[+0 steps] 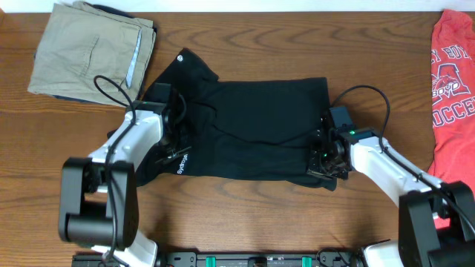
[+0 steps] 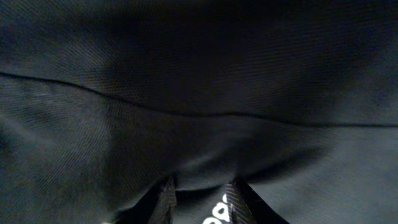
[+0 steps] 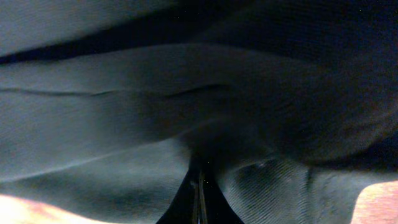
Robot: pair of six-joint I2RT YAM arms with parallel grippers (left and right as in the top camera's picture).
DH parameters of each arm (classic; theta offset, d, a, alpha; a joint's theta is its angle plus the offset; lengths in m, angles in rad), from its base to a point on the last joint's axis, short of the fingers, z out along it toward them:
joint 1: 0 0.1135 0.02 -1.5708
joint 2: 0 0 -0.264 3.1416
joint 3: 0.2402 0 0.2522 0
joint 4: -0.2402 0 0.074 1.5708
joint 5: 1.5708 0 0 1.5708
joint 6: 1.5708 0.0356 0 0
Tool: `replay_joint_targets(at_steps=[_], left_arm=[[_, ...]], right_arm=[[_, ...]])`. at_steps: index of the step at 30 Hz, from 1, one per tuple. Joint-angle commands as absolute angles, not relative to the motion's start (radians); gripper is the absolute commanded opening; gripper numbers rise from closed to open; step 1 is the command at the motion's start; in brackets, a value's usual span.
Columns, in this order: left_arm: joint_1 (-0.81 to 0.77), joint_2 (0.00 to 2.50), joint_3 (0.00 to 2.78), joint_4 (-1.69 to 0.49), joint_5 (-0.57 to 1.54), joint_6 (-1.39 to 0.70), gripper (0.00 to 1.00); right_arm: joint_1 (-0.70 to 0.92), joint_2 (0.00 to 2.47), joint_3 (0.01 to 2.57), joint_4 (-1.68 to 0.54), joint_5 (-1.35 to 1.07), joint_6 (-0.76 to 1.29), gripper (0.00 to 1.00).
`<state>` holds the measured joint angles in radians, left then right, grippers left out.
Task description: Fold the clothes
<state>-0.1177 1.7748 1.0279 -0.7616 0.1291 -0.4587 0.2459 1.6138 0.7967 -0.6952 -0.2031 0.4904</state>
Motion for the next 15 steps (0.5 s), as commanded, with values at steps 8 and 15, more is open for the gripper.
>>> replay_joint_targets(at_steps=[8, 15], left_arm=[[-0.01, 1.816, 1.032, -0.861, 0.036, -0.488, 0.06], [0.039, 1.813, 1.032, -0.969, 0.036, -0.536, 0.06]], right_arm=[[0.092, 1.758, 0.789, -0.707, -0.171, 0.527, 0.01], [-0.009, 1.737, 0.791, -0.757, -0.157, 0.527, 0.01]])
